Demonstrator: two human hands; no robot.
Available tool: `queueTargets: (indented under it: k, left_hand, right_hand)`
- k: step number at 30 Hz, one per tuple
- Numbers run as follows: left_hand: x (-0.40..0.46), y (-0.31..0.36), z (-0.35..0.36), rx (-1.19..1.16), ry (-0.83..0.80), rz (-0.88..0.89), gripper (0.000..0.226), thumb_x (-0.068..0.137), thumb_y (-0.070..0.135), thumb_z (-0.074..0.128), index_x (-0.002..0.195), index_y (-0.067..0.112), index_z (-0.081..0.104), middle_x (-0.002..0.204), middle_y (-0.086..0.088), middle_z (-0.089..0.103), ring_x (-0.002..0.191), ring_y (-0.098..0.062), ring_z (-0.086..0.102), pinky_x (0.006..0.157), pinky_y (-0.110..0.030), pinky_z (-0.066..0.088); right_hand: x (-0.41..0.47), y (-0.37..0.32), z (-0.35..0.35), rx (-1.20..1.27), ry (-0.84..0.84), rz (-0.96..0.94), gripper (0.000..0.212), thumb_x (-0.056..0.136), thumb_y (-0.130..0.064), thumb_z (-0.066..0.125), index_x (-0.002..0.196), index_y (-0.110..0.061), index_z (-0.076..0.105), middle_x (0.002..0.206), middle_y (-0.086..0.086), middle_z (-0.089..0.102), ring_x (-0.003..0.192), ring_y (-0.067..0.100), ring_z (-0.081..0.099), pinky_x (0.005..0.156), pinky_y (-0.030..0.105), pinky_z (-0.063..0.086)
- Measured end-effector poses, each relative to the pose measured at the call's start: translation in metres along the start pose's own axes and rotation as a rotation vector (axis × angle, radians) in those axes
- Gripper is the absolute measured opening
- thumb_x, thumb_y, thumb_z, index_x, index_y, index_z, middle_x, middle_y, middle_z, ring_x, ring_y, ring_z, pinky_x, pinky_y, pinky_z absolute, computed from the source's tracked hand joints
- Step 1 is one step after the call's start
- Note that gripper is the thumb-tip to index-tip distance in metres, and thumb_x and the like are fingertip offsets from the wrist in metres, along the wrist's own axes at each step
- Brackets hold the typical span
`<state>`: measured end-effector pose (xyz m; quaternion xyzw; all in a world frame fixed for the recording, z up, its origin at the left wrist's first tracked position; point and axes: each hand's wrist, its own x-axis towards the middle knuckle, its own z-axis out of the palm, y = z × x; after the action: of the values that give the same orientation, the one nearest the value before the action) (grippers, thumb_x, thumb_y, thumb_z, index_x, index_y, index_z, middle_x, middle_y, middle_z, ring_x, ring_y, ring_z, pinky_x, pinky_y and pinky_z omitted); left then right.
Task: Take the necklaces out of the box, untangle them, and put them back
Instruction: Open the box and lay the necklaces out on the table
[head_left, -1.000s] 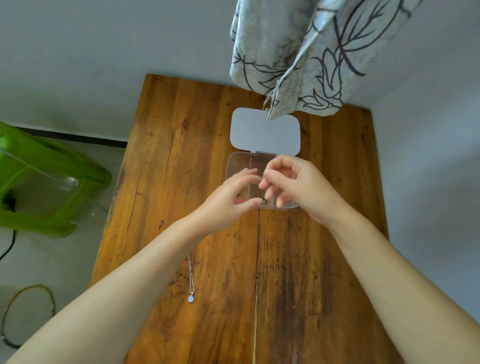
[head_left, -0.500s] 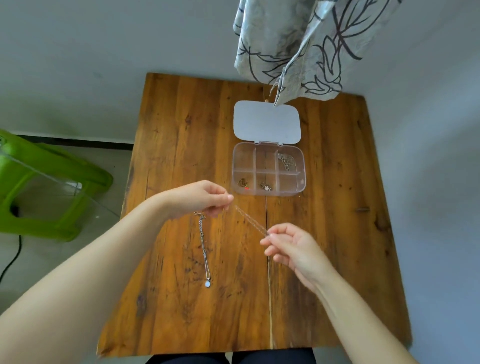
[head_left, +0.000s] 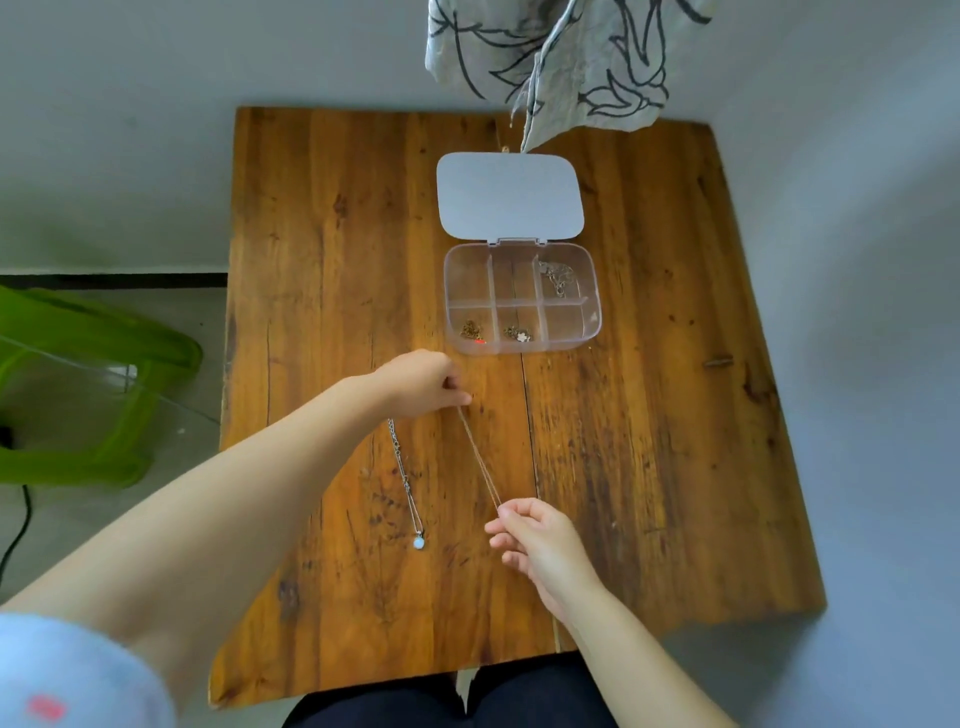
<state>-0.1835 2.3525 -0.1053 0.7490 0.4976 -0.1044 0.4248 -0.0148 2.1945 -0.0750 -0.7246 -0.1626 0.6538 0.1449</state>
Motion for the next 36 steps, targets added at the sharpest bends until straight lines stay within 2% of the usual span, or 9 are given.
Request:
queueTargets:
  k: [4, 8, 11, 18, 23, 28, 31, 34, 36]
  left_hand:
    - [0.001, -0.012, -0.003, -0.03, 0.017, -0.001, 0.029, 0.089, 0.034, 0.058, 0.073, 0.009, 0.057, 0.076, -0.01, 0.061, 0.07, -0.026, 0.054, 0.063, -0.037, 0.045]
    - [0.002, -0.018, -0.006, -0.001, 0.024, 0.014, 0.025, 0.09, 0.031, 0.057, 0.071, 0.014, 0.054, 0.07, -0.003, 0.056, 0.065, -0.02, 0.05, 0.055, -0.029, 0.038]
    - [0.003, -0.014, -0.001, 0.135, 0.043, 0.033, 0.024, 0.091, 0.032, 0.055, 0.074, 0.015, 0.05, 0.072, -0.001, 0.054, 0.069, -0.023, 0.05, 0.056, -0.029, 0.034]
    - [0.001, -0.012, 0.02, 0.43, 0.186, 0.193, 0.025, 0.094, 0.034, 0.048, 0.099, 0.011, 0.057, 0.108, -0.005, 0.056, 0.106, -0.024, 0.048, 0.085, -0.033, 0.037]
    - [-0.003, -0.016, 0.028, 0.438, 0.305, 0.225, 0.026, 0.093, 0.032, 0.051, 0.102, 0.008, 0.055, 0.109, -0.01, 0.053, 0.101, -0.026, 0.047, 0.083, -0.035, 0.039]
    - [-0.008, -0.01, 0.024, 0.294, 0.434, 0.117, 0.025, 0.088, 0.032, 0.057, 0.098, 0.009, 0.054, 0.101, -0.008, 0.055, 0.094, -0.027, 0.051, 0.077, -0.036, 0.042]
    - [-0.011, -0.005, 0.019, 0.245, 0.584, 0.081, 0.025, 0.084, 0.024, 0.065, 0.098, 0.006, 0.056, 0.091, -0.012, 0.059, 0.083, -0.031, 0.056, 0.067, -0.039, 0.045]
    - [-0.008, 0.004, 0.014, 0.23, 0.643, 0.038, 0.037, 0.083, 0.019, 0.067, 0.115, 0.005, 0.055, 0.089, -0.014, 0.06, 0.079, -0.033, 0.056, 0.063, -0.038, 0.046]
    - [-0.003, 0.009, 0.012, 0.208, 0.664, 0.02, 0.033, 0.083, 0.018, 0.067, 0.112, 0.006, 0.058, 0.085, -0.014, 0.058, 0.075, -0.033, 0.055, 0.061, -0.036, 0.045]
  right_hand:
    - [0.001, 0.003, -0.004, 0.1, 0.01, 0.036, 0.014, 0.093, -0.012, 0.057, 0.104, -0.007, 0.064, 0.092, 0.01, 0.071, 0.073, 0.014, 0.067, 0.059, 0.019, 0.056]
    - [0.0, 0.01, -0.001, 0.064, -0.013, 0.094, 0.015, 0.094, -0.015, 0.055, 0.107, -0.008, 0.061, 0.098, 0.008, 0.073, 0.083, 0.018, 0.072, 0.064, 0.022, 0.058]
    - [-0.002, 0.014, 0.007, 0.006, -0.016, 0.144, 0.014, 0.095, -0.017, 0.054, 0.103, -0.008, 0.062, 0.094, 0.006, 0.074, 0.077, 0.016, 0.072, 0.058, 0.02, 0.056]
    - [-0.002, 0.021, 0.028, 0.024, 0.108, 0.234, 0.008, 0.094, -0.014, 0.056, 0.095, -0.008, 0.062, 0.085, 0.008, 0.072, 0.057, 0.015, 0.065, 0.048, 0.019, 0.052]
    - [0.003, 0.018, 0.031, -0.018, 0.136, 0.241, 0.011, 0.094, -0.015, 0.057, 0.096, -0.005, 0.061, 0.076, 0.007, 0.069, 0.05, 0.013, 0.065, 0.044, 0.018, 0.051]
    - [-0.003, 0.012, 0.02, -0.085, 0.064, 0.276, 0.021, 0.092, -0.021, 0.059, 0.103, -0.003, 0.062, 0.077, 0.006, 0.069, 0.054, 0.012, 0.068, 0.047, 0.017, 0.053]
    - [-0.002, -0.012, -0.006, -0.177, 0.056, 0.156, 0.018, 0.094, -0.022, 0.057, 0.092, -0.006, 0.064, 0.076, 0.006, 0.07, 0.049, 0.009, 0.065, 0.045, 0.016, 0.051]
    - [0.015, -0.072, -0.041, -0.307, 0.148, -0.149, 0.015, 0.095, -0.016, 0.053, 0.09, -0.007, 0.064, 0.079, 0.004, 0.069, 0.053, 0.007, 0.061, 0.047, 0.015, 0.049]
    - [0.031, -0.122, -0.057, -0.45, 0.204, -0.399, 0.015, 0.095, -0.014, 0.051, 0.099, -0.007, 0.064, 0.089, 0.002, 0.069, 0.065, 0.009, 0.062, 0.057, 0.015, 0.052]
